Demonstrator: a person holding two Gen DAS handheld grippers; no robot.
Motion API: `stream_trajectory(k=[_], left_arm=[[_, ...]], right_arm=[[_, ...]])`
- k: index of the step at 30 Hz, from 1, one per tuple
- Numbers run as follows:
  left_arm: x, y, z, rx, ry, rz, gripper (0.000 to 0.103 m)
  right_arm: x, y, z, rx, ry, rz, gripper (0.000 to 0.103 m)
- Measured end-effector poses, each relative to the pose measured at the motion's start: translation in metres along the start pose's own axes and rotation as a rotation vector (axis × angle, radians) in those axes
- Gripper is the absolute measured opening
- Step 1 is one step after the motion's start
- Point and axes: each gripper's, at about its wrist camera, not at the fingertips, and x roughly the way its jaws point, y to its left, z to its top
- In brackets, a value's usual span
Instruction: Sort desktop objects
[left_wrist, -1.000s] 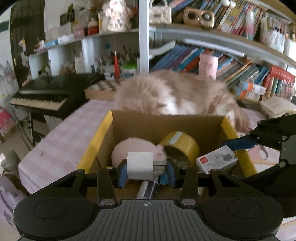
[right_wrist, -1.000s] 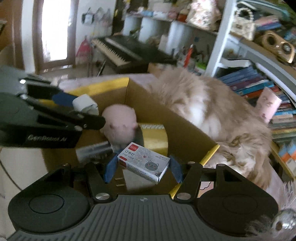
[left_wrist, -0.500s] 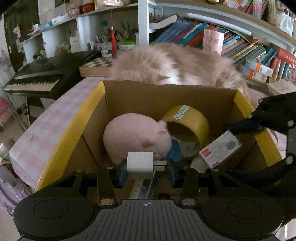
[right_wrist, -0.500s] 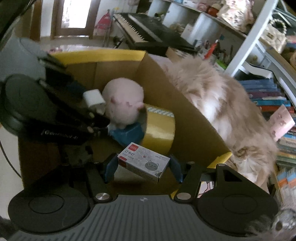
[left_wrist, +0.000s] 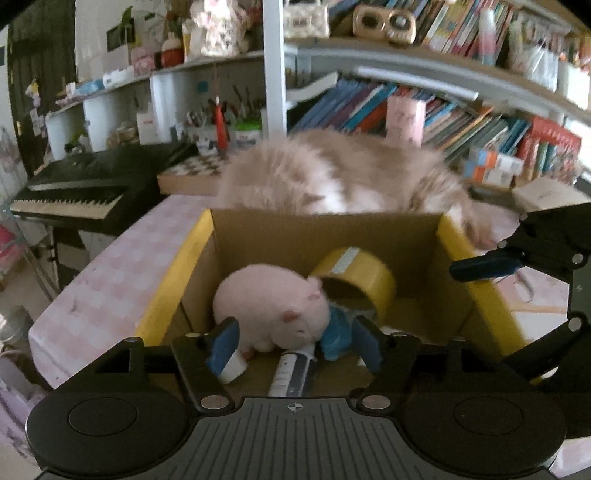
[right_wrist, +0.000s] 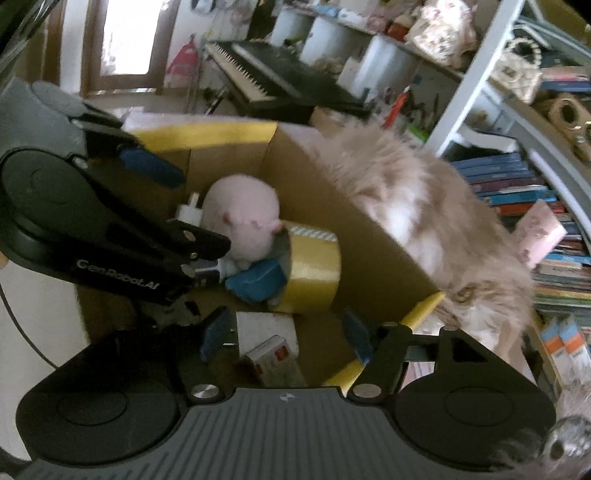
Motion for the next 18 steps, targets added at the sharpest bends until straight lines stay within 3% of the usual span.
stream_trajectory(k=[6, 12, 18], left_arm=[[-0.039, 0.001, -0.001, -0.032, -0.084, -0.034, 0.071], [-0.084, 0.005, -0.011, -0.042, -0.148, -0.068, 0.078], [-0.121, 0.004, -0.030, -0.006, -0.189, -0.053, 0.088]], right_arm=[[-0.043, 0.001, -0.005, 0.106, -0.073, -0.077, 0.066], [-0.091, 0.007, -0.021, 0.270, -0.158, -0.188, 0.071], [-0.134, 0.025, -0.044, 0.429, -0.204, -0.282, 0.072]])
